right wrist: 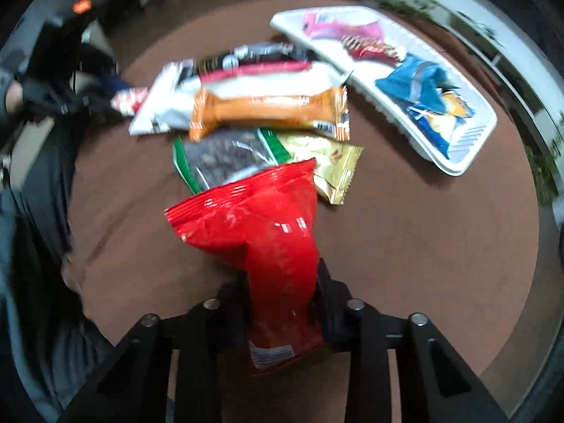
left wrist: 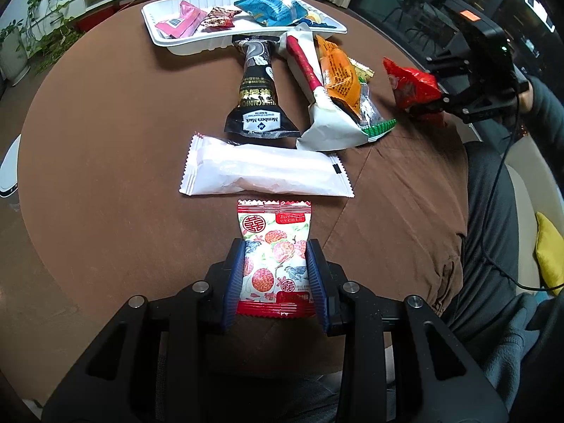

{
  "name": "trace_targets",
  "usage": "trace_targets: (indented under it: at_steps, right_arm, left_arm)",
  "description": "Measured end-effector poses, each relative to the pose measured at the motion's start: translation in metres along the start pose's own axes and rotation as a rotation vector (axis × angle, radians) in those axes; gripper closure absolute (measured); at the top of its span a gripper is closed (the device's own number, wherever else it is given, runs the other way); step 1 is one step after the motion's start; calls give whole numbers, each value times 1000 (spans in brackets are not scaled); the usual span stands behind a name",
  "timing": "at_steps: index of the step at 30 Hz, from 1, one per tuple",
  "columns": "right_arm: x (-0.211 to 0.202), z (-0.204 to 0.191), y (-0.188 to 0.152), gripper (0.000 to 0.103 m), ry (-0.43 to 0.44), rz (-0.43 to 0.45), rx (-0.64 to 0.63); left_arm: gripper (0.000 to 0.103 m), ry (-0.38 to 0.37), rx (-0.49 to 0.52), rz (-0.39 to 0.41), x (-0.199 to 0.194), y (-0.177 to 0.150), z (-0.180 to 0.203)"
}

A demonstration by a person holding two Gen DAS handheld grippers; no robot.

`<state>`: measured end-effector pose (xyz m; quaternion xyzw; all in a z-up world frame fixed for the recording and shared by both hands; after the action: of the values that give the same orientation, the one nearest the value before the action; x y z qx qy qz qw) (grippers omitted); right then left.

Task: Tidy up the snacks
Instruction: 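Grasp the red chip bag with the right gripper while the left gripper holds the candy packet, then carry the candy packet and red chip bag over the tray with both grippers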

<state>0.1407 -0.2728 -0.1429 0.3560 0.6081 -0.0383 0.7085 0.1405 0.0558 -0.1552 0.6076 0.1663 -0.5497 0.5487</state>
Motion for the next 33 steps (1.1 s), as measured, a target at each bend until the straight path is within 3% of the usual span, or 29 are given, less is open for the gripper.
trace_targets:
  at_steps: [6,11,17,27,33]
  right_arm:
    - [-16,-18,-12,73,31,101,106]
    - [-42,-15,-5,73,85,259,233]
    - [-56,-4,12,73,145,424,433]
    - [-73,56,35,73,83,560,667]
    - [-82,95,87,73,96,635,761]
  left_arm:
    - [72,-16,-22,25,-5,-4,5]
    - [72,-63,-77,57,-16,-6,3]
    - [72,-144,-152,150,-40,8,3]
    - [72,-128,-159,295,-73,102,-24]
    - [72,-87,-165,354,-67,186,-47]
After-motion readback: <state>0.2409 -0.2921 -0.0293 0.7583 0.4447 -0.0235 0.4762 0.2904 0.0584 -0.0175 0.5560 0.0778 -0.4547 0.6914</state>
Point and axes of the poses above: each gripper's, at about its wrist camera, not at the fingertips, and x roughly the way its jaws point, z to its right, y to its top, the point moved 6 cm from there along x, roughly the way its jaws point, and after that the axes turned 5 degrees about z, right-handed, at the moved point
